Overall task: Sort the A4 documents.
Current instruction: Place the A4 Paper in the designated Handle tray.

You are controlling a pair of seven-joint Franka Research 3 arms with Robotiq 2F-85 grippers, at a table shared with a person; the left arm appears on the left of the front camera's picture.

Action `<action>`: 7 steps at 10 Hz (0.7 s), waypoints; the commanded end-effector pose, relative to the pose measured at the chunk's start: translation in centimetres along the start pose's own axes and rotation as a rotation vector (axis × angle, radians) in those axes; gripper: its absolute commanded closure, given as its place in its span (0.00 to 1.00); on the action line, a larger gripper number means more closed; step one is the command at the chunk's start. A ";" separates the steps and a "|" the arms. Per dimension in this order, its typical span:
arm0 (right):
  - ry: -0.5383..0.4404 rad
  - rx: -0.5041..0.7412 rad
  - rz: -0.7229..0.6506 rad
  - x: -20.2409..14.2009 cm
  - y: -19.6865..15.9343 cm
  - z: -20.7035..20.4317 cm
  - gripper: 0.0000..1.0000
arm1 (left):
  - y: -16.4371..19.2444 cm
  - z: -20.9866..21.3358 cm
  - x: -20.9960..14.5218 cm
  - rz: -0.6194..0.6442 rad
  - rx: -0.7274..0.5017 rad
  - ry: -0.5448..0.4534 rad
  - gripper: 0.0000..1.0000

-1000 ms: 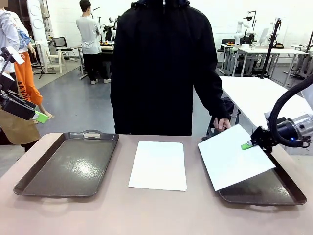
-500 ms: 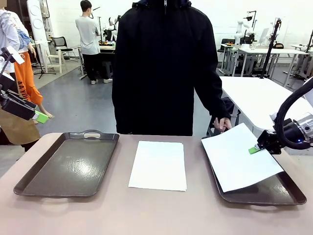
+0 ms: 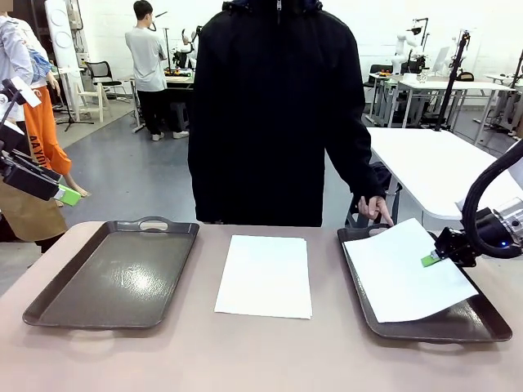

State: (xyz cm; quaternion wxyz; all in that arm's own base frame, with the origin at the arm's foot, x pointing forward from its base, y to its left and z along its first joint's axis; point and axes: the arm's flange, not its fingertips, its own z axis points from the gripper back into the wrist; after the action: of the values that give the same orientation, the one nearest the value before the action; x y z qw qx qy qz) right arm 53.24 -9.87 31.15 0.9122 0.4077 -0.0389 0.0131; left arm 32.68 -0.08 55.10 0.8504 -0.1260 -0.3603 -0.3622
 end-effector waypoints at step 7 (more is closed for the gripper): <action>0.017 -0.139 -0.018 -0.9 0.2 -1.1 0.62 | 0.1 0.0 -0.1 -0.005 -0.008 -0.005 0.00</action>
State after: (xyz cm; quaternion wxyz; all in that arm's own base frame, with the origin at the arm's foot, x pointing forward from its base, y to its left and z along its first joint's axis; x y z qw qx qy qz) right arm 53.03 -9.54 30.30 0.9300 0.3660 -0.0315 0.0140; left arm 32.68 -0.08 55.10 0.8504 -0.1260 -0.3603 -0.3622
